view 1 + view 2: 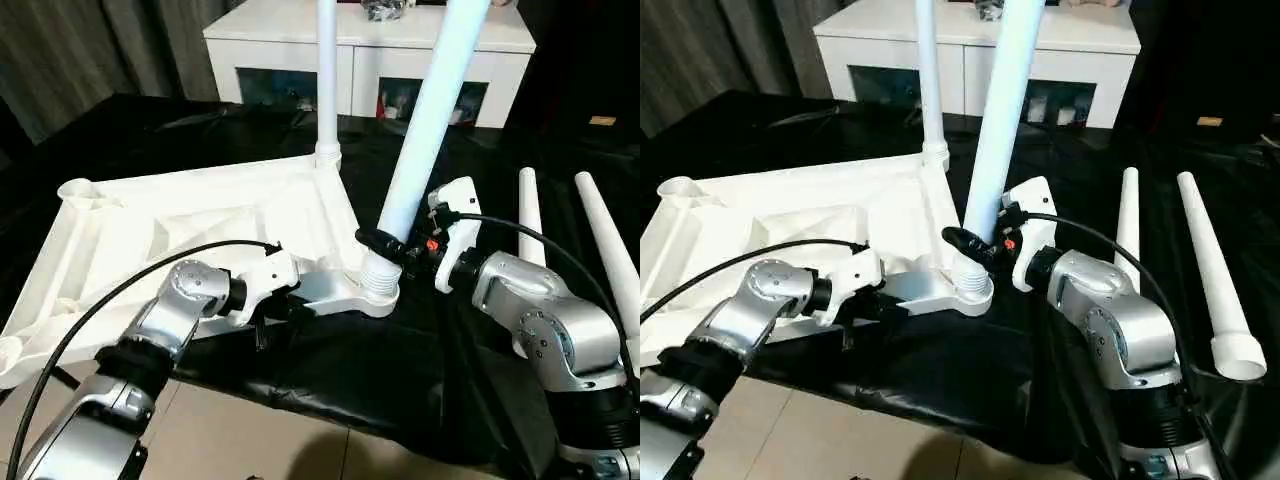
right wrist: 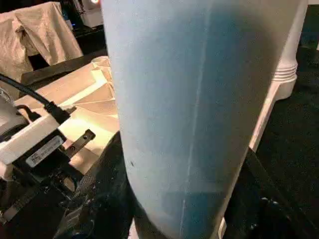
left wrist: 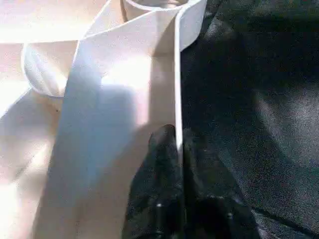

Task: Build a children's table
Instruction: Insert table leg to table base

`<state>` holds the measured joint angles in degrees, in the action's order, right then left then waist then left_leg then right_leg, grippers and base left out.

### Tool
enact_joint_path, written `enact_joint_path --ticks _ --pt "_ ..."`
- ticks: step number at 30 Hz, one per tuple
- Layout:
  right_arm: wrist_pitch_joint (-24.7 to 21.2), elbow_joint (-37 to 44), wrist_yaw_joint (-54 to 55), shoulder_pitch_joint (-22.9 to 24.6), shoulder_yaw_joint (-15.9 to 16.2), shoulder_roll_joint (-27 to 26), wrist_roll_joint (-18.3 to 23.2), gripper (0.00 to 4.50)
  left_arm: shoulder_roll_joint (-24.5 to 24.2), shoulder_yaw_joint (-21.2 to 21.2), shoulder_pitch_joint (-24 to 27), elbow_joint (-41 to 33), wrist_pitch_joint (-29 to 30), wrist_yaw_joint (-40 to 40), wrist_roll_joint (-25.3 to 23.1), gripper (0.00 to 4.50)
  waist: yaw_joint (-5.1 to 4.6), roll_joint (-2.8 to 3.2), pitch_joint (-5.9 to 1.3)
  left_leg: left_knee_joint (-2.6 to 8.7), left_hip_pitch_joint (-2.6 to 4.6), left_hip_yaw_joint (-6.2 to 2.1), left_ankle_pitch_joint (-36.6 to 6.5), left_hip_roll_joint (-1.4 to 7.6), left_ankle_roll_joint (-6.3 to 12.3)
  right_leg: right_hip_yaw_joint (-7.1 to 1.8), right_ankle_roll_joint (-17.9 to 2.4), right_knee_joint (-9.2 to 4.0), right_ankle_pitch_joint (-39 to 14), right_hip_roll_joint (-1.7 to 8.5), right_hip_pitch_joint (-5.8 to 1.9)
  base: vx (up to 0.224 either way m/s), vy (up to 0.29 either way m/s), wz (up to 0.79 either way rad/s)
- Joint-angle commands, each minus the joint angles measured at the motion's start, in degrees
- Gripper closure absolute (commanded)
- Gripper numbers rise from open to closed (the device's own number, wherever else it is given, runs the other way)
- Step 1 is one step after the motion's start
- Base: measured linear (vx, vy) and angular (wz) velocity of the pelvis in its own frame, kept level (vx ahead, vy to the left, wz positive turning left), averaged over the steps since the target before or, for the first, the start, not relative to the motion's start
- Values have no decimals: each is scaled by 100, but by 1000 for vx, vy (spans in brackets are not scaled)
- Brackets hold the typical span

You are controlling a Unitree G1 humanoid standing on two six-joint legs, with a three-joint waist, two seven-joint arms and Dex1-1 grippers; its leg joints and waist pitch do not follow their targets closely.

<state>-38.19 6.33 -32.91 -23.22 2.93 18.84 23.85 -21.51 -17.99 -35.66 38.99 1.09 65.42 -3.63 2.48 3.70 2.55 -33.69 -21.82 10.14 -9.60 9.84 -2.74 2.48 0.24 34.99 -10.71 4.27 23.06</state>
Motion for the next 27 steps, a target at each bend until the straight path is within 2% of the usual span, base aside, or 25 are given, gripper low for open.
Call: enact_joint_path --ticks 1,2,3,5,7,8,9,10,13,15,17,21,27 --pt "57 48 -15 -129 32 18 -36 265 3 31 -129 142 -129 -108 -54 385 18 -40 -339 408 116 -100 -1673 260 -30 -238 -1190 -482 -1418 364 -244 0 0 0" --pt "50 59 -11 -127 32 19 -35 265 8 13 -151 186 -157 -116 -81 385 21 -42 -345 408 120 -103 -1678 263 -42 -239 -1188 -476 -1409 366 -246 0 0 0" --pt "45 66 -11 -126 31 18 -37 265 11 2 -165 220 -175 -109 -95 359 23 -39 -344 411 116 -104 -1688 264 -47 -240 -1185 -479 -1400 366 -244 0 0 0" --pt "41 71 -15 -126 28 17 -37 265 22 -9 -203 311 -241 -155 -128 355 23 -43 -343 412 112 -104 -1687 261 -44 -237 -1175 -482 -1403 365 -243 0 0 0" --pt "32 97 -19 -106 14 24 -36 265 61 -15 -290 544 -395 -274 -189 355 24 1 -347 411 118 -112 -1743 257 -75 -235 -1163 -481 -1405 364 -247 0 0 0" --pt "28 103 -17 -104 10 26 -34 265 65 -15 -302 577 -414 -284 -196 355 20 -23 -347 406 110 -107 -1734 251 -71 -235 -1159 -488 -1390 364 -253 0 0 0" --pt "25 111 -15 -97 6 29 -30 265 76 -14 -329 646 -461 -287 -201 355 24 -5 -352 410 110 -116 -1716 259 -78 -235 -1165 -477 -1362 371 -260 0 0 0" --pt "25 114 -15 -95 6 31 -30 265 80 -12 -340 673 -474 -287 -201 355 23 -16 -352 409 101 -113 -1681 254 -67 -232 -1169 -479 -1330 368 -262 0 0 0" --pt "7 149 -4 -73 -11 50 -24 265 126 104 -431 737 -526 -214 -59 355 24 0 -363 400 104 -109 -1625 257 -58 -232 -1239 -464 -1150 365 -264 0 0 0" --pt "0 165 1 -61 -16 56 -23 265 141 198 -462 653 -333 29 134 328 27 5 -372 395 95 -112 -1554 259 -42 -228 -1310 -439 -955 367 -278 0 0 0" --pt "-2 166 3 -60 -18 57 -23 265 141 216 -480 648 -280 91 173 321 29 6 -380 386 94 -107 -1471 259 -13 -224 -1382 -418 -775 362 -281 0 0 0" --pt "-23 207 20 -35 -31 63 -15 265 81 145 -541 718 -552 77 57 284 34 16 -389 376 92 -106 -1387 262 41 -219 -1446 -398 -525 363 -302 0 0 0" --pt "-37 216 24 -36 -33 68 -4 265 110 114 -691 1034 -670 -149 -119 272 32 8 -370 380 98 -102 -1487 257 21 -220 -1417 -420 -734 362 -301 0 0 0"
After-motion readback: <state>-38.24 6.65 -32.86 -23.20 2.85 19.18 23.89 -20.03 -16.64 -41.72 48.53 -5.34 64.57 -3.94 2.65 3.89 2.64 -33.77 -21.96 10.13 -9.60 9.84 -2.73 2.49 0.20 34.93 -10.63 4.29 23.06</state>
